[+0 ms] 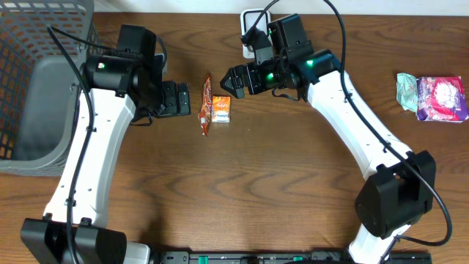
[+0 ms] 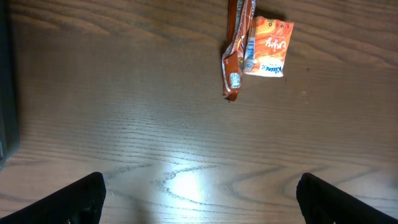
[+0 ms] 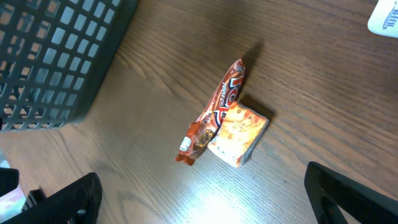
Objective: Scan the item barcode
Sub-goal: 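Lower the right gripper over the orange pack to grasp it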
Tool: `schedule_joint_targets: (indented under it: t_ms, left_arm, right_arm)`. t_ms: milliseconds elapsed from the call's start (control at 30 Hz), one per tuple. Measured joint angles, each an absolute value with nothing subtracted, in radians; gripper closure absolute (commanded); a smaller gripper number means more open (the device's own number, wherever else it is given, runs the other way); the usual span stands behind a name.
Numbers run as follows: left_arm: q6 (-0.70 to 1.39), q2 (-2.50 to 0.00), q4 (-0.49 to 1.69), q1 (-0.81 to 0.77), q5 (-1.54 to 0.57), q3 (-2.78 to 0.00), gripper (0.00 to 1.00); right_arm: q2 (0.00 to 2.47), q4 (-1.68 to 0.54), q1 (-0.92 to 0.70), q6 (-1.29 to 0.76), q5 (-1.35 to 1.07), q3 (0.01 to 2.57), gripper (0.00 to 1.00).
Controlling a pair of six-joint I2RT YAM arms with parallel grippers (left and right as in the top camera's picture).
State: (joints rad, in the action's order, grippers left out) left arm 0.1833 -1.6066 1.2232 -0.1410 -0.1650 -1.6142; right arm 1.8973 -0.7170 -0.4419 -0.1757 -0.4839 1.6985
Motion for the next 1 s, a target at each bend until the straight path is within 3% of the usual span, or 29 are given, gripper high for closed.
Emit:
schedule_joint_targets:
  t_ms: [333,733,1000]
  left_arm:
    - [0.183,-1.607,1.223,-0.141,-0.165,-1.614,0.02]
    - [0.183,-1.607,1.223,-0.141,-0.165,-1.614,0.02]
    - [0.183,-1.607,1.223,-0.141,-0.165,-1.614,0.02]
  right_arm:
    - [1.897,-0.718,-0.442,-0.176,-0.419,1.699,0.01]
    - [1.897,-0.768,-0.442,-0.315,-0.154,1.699,0.01]
    - [1.897,-0.772,-0.442,-0.333,-0.187,1.699,0.01]
